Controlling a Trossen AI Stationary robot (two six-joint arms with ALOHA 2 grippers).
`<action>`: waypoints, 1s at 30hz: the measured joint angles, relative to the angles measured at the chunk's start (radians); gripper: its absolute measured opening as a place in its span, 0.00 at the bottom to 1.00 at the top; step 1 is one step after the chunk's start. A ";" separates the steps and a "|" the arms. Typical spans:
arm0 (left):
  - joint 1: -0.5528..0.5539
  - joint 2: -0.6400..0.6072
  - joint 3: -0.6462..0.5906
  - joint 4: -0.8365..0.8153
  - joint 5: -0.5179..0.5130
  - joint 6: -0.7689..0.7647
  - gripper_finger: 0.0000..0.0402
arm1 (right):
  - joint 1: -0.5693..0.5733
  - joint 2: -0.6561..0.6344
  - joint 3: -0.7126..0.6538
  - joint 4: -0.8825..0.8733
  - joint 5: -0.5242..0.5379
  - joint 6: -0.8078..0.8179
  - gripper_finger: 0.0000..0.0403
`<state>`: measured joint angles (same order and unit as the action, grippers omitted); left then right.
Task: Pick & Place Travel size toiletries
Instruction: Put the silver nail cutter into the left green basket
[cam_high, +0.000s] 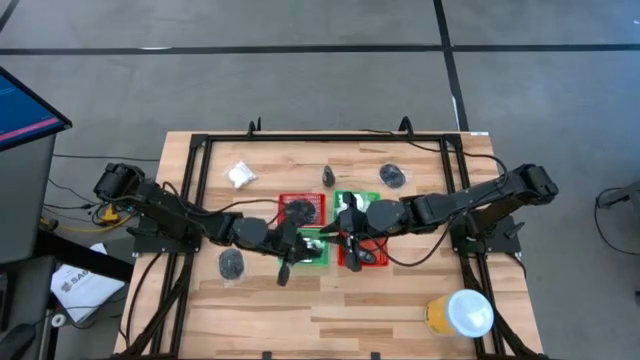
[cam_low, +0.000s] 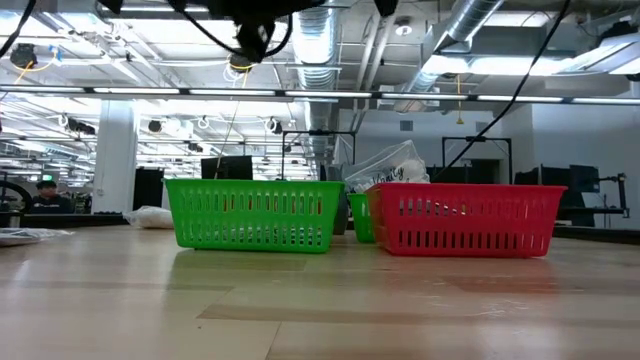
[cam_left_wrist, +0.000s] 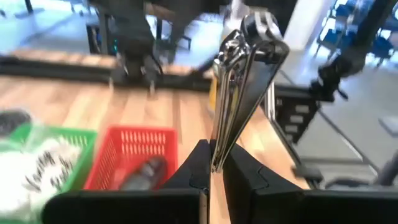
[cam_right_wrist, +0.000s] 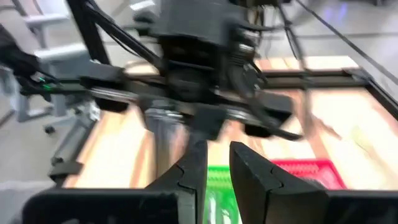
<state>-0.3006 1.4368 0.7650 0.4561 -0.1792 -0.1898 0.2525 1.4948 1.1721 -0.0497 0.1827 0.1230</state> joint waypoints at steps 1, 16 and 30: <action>-0.005 0.000 0.000 -0.021 -0.005 -0.009 0.02 | -0.001 0.000 0.000 -0.014 0.002 0.001 0.15; -0.116 0.000 0.000 -0.391 -0.133 -0.179 0.02 | 0.002 0.000 0.000 -0.104 -0.002 0.043 0.15; -0.069 0.000 -0.051 -0.499 -0.215 -0.244 0.03 | 0.025 0.000 0.000 -0.221 -0.001 0.135 0.15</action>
<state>-0.3693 1.4368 0.7137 -0.0426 -0.3946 -0.4337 0.2778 1.4948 1.1721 -0.2705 0.1814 0.2575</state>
